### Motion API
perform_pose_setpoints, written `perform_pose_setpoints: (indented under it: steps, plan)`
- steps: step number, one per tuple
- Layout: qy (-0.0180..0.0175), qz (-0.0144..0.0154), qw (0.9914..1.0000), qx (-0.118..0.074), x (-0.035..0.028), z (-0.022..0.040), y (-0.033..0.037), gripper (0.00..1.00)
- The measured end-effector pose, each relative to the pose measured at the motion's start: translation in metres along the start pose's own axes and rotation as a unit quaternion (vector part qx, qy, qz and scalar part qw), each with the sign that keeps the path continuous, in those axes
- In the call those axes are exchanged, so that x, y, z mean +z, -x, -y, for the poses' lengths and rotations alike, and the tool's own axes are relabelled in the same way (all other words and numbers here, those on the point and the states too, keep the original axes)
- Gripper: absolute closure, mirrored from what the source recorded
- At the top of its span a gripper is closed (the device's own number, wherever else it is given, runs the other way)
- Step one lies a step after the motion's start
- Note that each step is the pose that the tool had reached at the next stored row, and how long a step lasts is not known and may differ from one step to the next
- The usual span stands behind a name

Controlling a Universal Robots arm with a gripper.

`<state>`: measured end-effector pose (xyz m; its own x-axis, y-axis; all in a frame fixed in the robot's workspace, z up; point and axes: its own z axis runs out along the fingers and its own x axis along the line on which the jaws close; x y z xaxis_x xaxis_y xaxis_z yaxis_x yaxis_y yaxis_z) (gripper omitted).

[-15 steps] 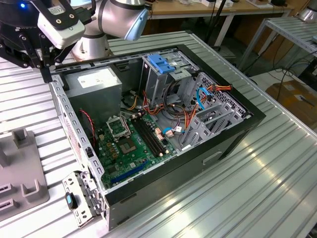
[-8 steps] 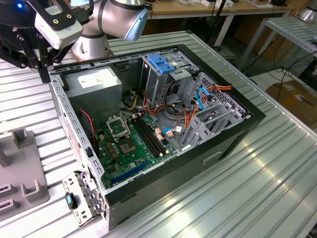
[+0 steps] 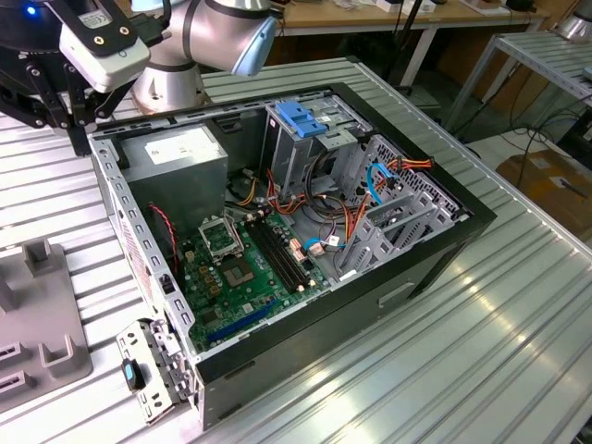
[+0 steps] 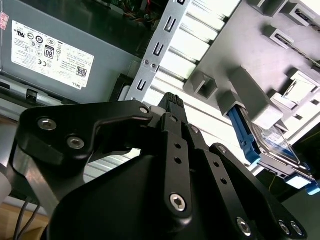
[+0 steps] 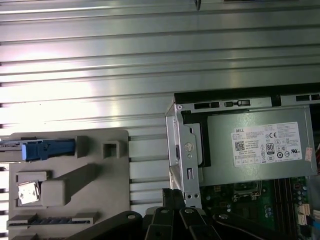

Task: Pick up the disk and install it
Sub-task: 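Reach for the disk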

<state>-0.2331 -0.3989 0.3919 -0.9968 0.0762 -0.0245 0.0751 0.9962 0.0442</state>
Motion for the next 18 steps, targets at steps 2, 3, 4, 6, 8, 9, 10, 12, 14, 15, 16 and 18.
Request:
perform_pose_setpoints:
  steps: [2,3,4,6,8,9,10,12,14,15,16,18]
  plan:
    - [0.0000,0.0000,1.00000,0.000,-0.0001,0.0002,-0.0023,0.89]
    - [0.0000,0.0000,1.00000,0.000,-0.0001,0.0002,-0.0031,0.89]
    - [0.0000,0.0000,1.00000,0.000,-0.0001,0.0003,-0.0038,0.89]
    - [0.0000,0.0000,1.00000,0.000,-0.0001,0.0004,-0.0055,0.89]
    - [0.0000,0.0000,1.00000,0.000,-0.0002,0.0006,-0.0080,0.89]
    - [0.0000,0.0000,1.00000,0.000,-0.0002,0.0007,-0.0087,0.89]
    - [0.0000,0.0000,1.00000,0.000,-0.0003,0.0007,-0.0096,0.89]
    - [0.0000,0.0000,1.00000,0.000,-0.0003,0.0008,-0.0110,0.89]
    - [0.0000,0.0000,1.00000,0.000,-0.0004,0.0010,-0.0132,0.89]
    - [0.0000,0.0000,1.00000,0.000,-0.0004,0.0011,-0.0144,0.89]
    - [0.0000,0.0000,1.00000,0.000,-0.0004,0.0012,-0.0159,0.89]
    - [0.0000,0.0000,1.00000,0.000,-0.0005,0.0013,-0.0176,0.89]
